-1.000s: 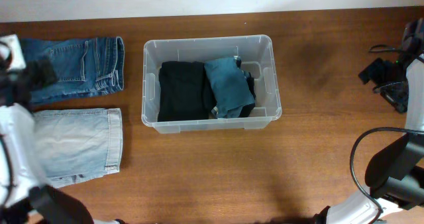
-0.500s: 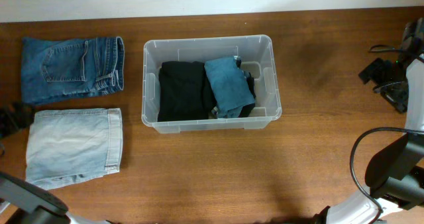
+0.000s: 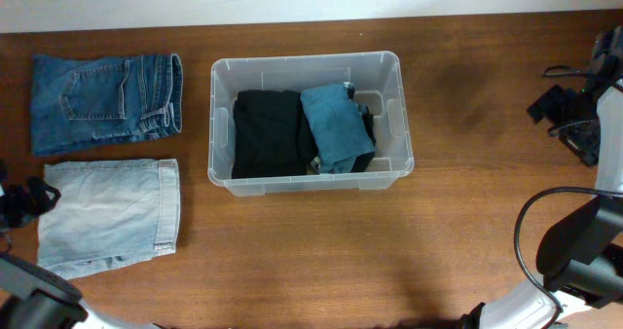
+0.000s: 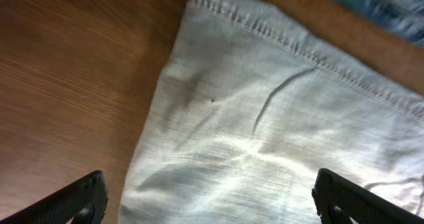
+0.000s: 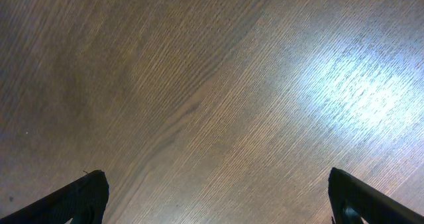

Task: Pack container
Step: 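Lower the left gripper and grasp the light-grey denim's edge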

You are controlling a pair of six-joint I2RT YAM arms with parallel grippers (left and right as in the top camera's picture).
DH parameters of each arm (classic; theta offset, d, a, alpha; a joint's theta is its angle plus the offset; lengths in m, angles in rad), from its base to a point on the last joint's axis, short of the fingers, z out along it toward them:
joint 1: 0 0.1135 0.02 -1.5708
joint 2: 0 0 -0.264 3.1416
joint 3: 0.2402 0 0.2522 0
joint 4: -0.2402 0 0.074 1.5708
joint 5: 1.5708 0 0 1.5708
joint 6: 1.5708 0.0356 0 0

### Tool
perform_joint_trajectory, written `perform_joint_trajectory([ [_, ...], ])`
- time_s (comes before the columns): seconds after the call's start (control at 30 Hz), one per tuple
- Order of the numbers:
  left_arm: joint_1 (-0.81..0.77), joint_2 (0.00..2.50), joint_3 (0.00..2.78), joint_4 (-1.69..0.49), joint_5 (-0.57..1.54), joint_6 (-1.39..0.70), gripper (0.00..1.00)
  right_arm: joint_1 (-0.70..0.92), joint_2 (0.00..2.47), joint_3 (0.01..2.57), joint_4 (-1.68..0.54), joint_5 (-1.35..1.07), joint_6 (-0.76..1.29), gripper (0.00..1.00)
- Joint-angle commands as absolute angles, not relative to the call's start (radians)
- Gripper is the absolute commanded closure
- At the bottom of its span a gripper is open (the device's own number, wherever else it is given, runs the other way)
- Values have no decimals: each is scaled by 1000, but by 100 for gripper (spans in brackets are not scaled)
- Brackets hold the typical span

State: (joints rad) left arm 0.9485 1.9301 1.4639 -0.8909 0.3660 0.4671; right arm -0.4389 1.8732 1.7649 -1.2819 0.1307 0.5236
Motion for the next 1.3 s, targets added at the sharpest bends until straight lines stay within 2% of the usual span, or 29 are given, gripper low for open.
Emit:
perform_joint_trajectory([
  [0.0,954,1982,1473,-892,381,511,0,-439,1875,1763,-1282,143,533,1],
  [0.47,984,2075,1473,-842,380,661,1,-439,1875,1763,-1282,143,533,2],
  [0.73,994,2147,1473,-829,382,661,1,-439,1875,1763,-1282,143,533,2],
  [1.27,990,2181,1473,-858,577,659,0,-439,1875,1763,-1282,143,533,2],
])
